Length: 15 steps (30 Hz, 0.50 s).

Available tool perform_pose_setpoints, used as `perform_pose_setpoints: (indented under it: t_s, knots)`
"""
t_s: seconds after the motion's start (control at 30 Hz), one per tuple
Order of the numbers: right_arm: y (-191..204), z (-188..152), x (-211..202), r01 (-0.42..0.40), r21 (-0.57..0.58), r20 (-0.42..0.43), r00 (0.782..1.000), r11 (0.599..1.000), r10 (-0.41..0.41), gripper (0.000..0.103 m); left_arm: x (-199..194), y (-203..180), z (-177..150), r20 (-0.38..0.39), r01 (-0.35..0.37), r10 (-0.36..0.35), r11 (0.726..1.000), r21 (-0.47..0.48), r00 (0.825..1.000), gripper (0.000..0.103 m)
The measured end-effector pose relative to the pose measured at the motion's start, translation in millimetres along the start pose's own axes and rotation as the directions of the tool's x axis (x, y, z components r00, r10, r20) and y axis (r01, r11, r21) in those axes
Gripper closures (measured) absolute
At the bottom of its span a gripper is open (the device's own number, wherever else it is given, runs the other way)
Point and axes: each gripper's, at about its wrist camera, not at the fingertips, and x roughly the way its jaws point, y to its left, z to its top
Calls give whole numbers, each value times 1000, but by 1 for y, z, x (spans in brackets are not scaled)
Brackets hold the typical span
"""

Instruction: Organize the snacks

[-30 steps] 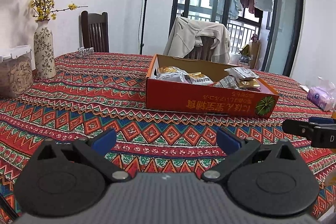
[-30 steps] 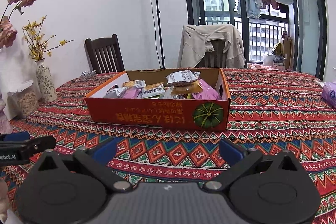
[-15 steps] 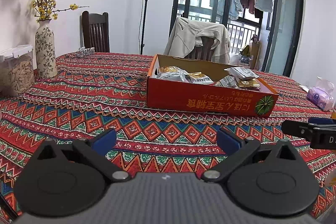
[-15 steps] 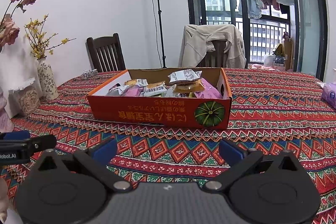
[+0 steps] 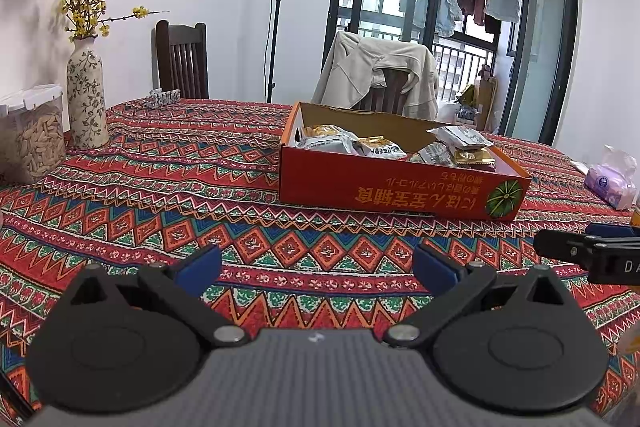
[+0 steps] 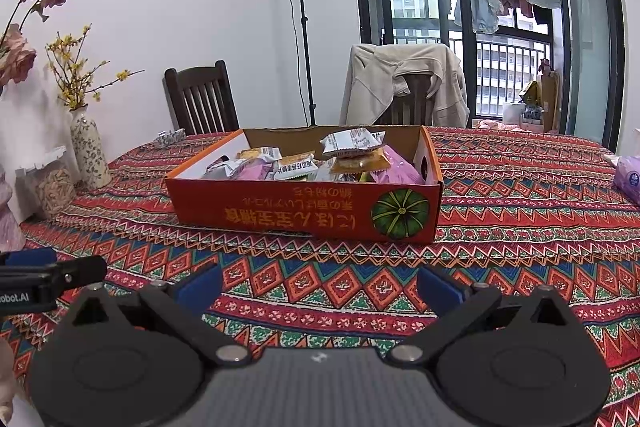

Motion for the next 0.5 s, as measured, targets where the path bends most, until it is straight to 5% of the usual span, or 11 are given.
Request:
perform_pose_setpoints:
  t_s: [0.5]
  knots:
    - [0, -2, 0, 0, -1, 0, 1000, 1000, 0, 0, -1, 1, -1, 2, -1, 1, 1000, 2, 1000, 0]
